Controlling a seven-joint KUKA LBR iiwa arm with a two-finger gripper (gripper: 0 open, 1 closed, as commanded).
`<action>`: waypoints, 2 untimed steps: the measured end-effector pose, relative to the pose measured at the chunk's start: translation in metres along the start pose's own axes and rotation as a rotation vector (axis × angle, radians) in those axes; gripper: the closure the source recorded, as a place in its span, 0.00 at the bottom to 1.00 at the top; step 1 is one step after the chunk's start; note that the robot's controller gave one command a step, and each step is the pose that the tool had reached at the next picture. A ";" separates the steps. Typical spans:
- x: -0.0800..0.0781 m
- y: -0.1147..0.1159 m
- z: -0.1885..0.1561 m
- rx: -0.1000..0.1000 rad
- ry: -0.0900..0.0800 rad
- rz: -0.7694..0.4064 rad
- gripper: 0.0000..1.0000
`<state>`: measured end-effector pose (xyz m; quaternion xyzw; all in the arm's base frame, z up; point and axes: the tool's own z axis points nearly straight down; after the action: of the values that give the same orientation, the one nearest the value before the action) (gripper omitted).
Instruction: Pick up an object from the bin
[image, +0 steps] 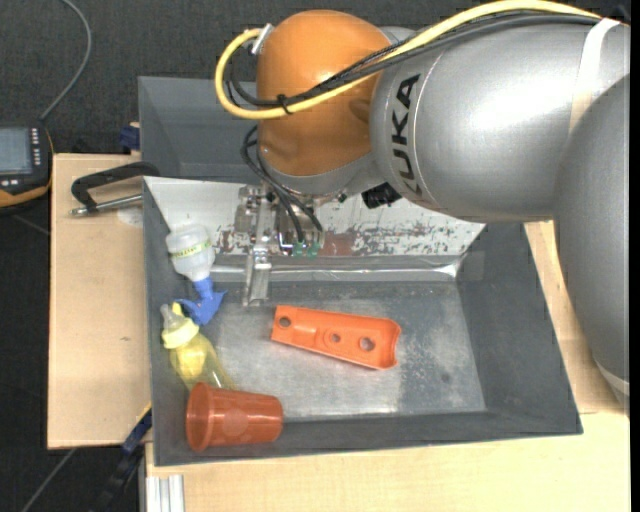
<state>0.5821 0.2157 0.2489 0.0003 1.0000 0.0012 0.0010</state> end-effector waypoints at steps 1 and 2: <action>0.000 0.000 0.000 0.000 0.000 0.000 0.00; 0.032 -0.021 0.017 -0.002 -0.005 -0.066 0.00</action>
Offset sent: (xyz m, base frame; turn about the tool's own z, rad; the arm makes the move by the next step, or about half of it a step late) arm -0.0715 -0.0511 -0.0406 -0.1374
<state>0.5503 0.1947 0.2320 -0.0329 0.9995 0.0021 0.0037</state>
